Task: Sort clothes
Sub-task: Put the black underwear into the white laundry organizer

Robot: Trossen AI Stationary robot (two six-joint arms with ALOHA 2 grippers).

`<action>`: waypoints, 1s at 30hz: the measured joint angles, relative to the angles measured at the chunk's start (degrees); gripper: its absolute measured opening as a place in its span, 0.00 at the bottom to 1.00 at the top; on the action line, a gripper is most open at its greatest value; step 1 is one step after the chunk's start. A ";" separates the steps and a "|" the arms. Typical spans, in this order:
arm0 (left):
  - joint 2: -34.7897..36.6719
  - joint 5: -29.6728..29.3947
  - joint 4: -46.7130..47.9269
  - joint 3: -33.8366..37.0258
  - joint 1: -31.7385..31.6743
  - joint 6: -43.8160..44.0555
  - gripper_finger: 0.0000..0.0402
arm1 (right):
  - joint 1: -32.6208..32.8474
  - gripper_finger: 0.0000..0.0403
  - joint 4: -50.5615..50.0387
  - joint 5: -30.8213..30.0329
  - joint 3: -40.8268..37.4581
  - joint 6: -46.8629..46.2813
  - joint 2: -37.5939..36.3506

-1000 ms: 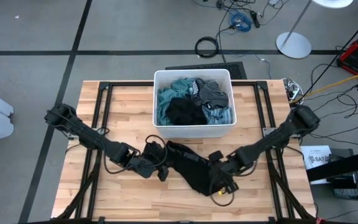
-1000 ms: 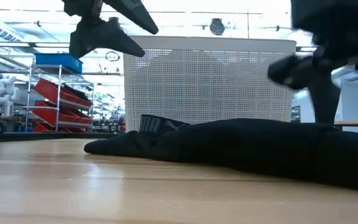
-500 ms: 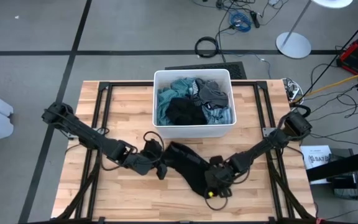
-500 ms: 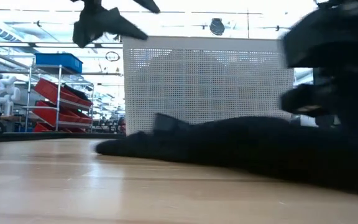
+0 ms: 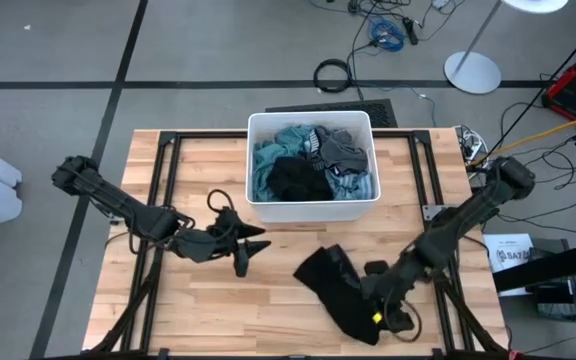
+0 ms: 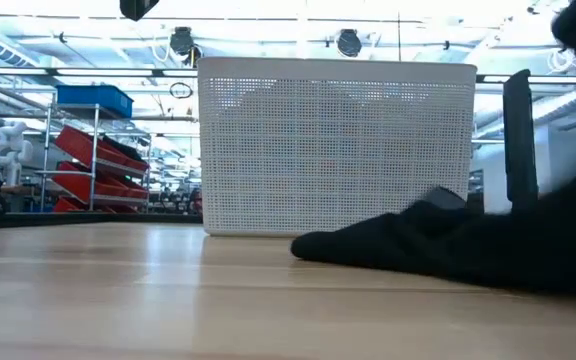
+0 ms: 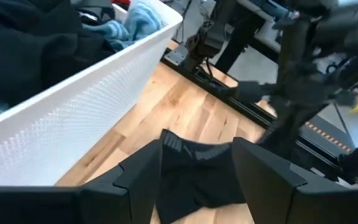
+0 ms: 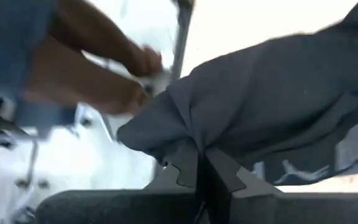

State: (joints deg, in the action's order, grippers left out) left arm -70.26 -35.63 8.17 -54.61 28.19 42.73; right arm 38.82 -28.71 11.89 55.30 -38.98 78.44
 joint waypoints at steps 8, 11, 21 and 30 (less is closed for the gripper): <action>0.15 -0.33 0.12 0.00 -0.30 -0.17 0.51 | -14.27 0.00 -1.96 2.25 4.24 0.31 -1.74; 0.13 -0.51 0.08 0.00 -0.34 -0.16 0.51 | -20.62 0.00 -1.90 7.47 4.30 3.75 1.61; 0.11 -0.64 -0.13 0.00 -0.04 1.89 0.51 | -32.64 0.00 -0.98 7.34 4.34 12.71 18.29; 0.11 -0.69 -0.02 0.00 0.73 3.01 0.51 | -33.09 0.02 2.65 4.89 4.34 18.08 20.92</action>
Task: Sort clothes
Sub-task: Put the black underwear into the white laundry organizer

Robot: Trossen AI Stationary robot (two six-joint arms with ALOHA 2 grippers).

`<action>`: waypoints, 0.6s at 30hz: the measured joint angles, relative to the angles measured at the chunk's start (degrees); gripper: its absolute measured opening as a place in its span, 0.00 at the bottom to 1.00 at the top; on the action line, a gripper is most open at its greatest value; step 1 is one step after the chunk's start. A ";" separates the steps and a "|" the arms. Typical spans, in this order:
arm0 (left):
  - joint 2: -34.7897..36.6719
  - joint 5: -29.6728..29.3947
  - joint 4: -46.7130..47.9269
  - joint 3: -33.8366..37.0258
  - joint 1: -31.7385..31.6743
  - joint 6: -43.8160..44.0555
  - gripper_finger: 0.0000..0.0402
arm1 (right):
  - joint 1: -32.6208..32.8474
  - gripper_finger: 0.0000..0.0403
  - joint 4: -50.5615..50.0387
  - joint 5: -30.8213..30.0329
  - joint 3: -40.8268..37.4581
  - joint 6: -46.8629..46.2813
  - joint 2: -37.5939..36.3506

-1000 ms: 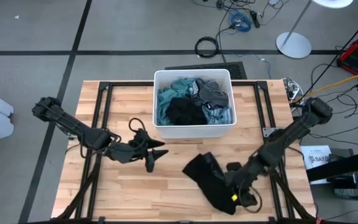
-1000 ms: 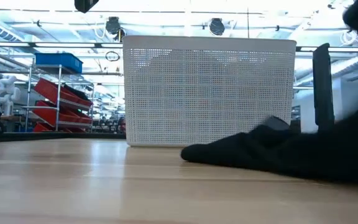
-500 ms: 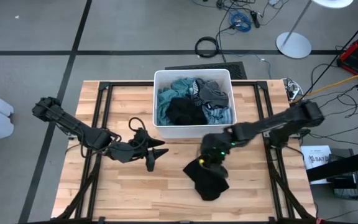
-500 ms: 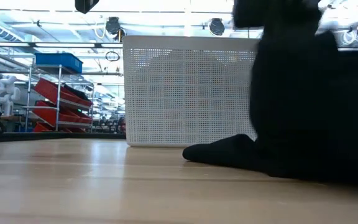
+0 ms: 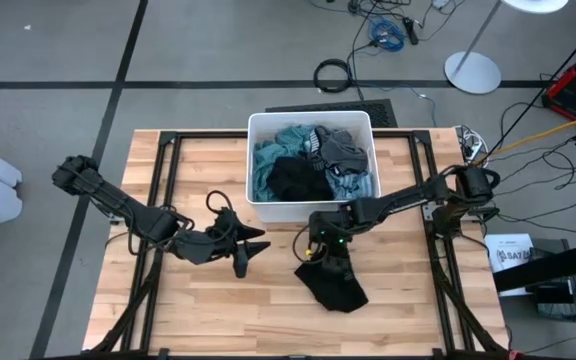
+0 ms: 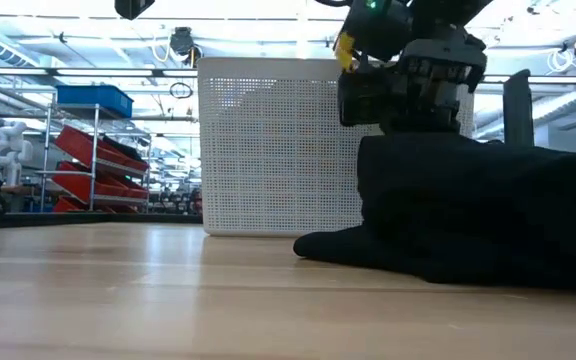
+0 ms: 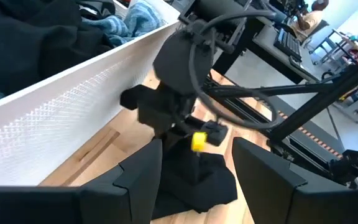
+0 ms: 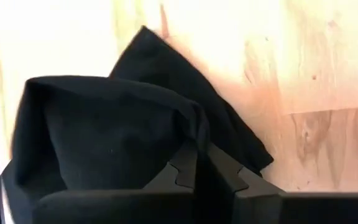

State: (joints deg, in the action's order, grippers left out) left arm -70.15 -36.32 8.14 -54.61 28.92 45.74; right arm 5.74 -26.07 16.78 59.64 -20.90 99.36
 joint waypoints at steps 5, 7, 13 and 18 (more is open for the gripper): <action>0.00 -0.58 0.20 0.00 -0.02 0.21 0.51 | 0.17 0.12 0.29 1.51 0.94 3.75 -2.71; 0.00 -1.08 0.49 0.00 -0.02 0.20 0.51 | 0.17 0.17 0.05 1.57 2.04 5.00 -3.54; -0.02 -1.42 1.54 0.00 -0.04 0.26 0.51 | 1.63 0.33 -0.06 1.57 6.12 5.75 -5.56; -0.02 -1.46 1.53 0.00 -0.02 0.28 0.51 | 5.87 0.42 -2.80 1.58 7.32 7.62 -5.73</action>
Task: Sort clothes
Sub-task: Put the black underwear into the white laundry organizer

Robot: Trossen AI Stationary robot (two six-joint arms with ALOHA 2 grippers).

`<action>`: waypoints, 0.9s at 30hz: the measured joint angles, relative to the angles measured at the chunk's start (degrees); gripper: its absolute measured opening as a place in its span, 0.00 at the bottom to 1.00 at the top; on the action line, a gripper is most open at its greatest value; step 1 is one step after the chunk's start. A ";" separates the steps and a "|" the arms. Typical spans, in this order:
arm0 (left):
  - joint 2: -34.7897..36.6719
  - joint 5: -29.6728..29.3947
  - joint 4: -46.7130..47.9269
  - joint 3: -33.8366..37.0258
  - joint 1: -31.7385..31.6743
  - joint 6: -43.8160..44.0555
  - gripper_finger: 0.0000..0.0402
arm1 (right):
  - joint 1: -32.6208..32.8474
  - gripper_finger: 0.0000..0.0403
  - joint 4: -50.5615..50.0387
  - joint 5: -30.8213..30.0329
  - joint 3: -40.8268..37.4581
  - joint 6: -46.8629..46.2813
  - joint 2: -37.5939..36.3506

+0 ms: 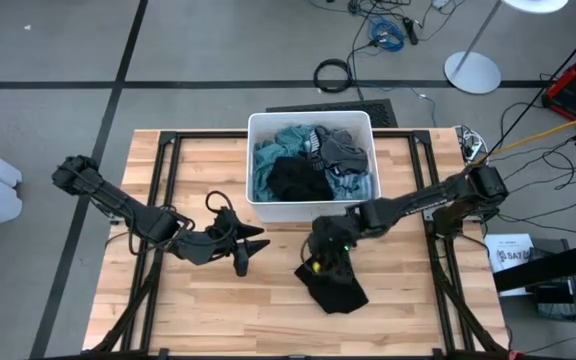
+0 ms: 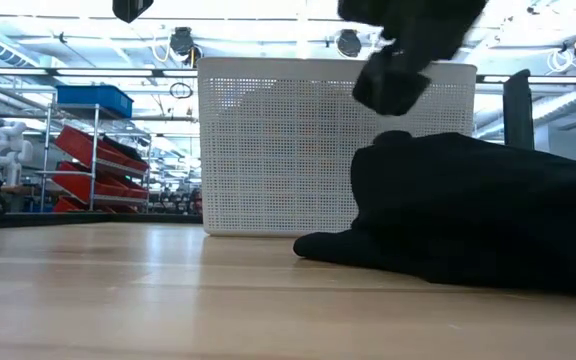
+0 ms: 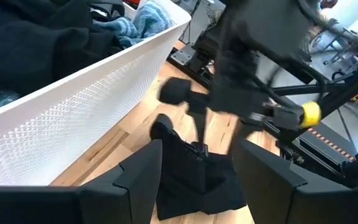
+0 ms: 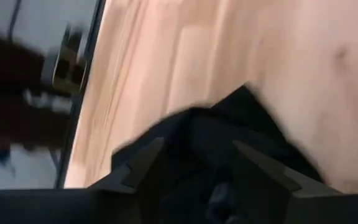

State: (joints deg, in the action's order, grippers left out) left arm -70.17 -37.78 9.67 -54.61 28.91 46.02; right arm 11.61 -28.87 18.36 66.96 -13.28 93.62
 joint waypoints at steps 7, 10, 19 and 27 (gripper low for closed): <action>-0.01 -0.15 0.43 0.00 -0.22 -1.13 0.51 | 5.22 0.48 -3.15 -8.09 -0.02 9.57 0.84; -0.02 -0.27 0.41 0.00 -0.86 -1.40 0.51 | 6.14 0.52 -2.81 -12.26 -0.02 11.78 2.04; -0.02 0.02 0.29 0.00 -2.01 -1.46 0.51 | 6.54 0.73 -6.01 -13.65 -0.04 15.60 4.59; -0.02 0.14 0.29 0.00 -2.01 -1.62 0.51 | 6.89 0.88 -6.74 -11.91 -0.04 19.01 10.83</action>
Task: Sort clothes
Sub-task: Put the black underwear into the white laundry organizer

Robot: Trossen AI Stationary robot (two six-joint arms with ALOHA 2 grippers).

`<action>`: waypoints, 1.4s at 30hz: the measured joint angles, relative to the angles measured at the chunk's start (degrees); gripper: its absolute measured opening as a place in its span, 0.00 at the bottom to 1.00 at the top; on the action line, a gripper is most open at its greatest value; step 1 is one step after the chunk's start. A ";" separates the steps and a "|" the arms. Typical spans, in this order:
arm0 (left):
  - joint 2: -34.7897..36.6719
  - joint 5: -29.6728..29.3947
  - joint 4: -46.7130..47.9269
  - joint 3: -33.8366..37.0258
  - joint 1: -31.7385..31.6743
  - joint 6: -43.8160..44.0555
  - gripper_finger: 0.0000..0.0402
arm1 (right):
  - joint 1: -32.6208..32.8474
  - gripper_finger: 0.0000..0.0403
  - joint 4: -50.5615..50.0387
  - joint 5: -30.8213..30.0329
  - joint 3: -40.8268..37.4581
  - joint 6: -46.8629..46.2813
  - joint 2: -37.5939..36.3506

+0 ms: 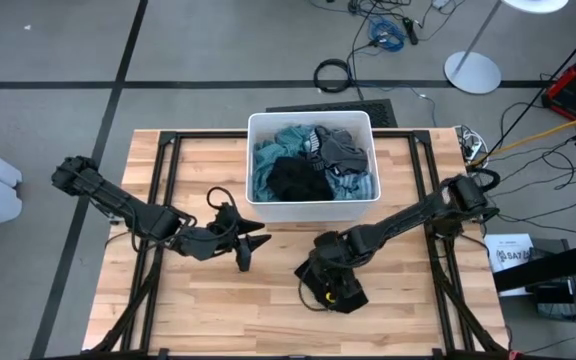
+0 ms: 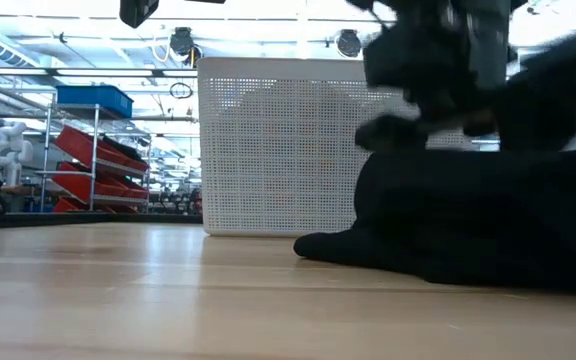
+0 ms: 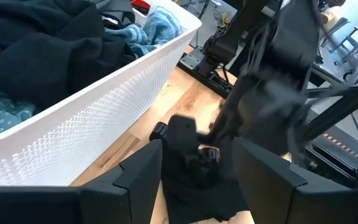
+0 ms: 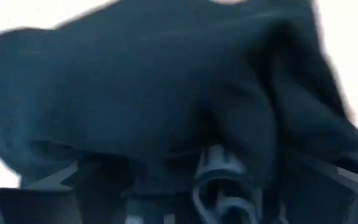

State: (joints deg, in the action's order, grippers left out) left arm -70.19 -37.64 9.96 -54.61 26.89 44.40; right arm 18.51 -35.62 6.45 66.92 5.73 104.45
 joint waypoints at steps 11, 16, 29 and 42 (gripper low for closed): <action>0.00 0.06 0.06 0.00 0.02 0.09 0.51 | 3.28 0.81 0.18 -5.53 0.46 -5.55 7.42; 0.00 0.06 0.08 0.00 0.00 0.04 0.51 | 4.63 0.58 0.15 -7.65 0.04 -7.34 5.49; 0.00 0.08 0.05 0.00 0.00 -0.28 0.51 | 4.87 0.07 -0.11 -4.45 -0.24 -8.39 2.02; 0.00 0.09 0.01 0.00 -0.20 -1.31 0.51 | 4.50 0.07 -3.10 -3.03 -0.22 -16.25 -10.24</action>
State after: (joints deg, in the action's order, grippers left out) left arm -70.19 -37.55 9.97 -54.61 26.69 43.09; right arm 23.01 -38.71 3.42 66.70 -10.52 94.21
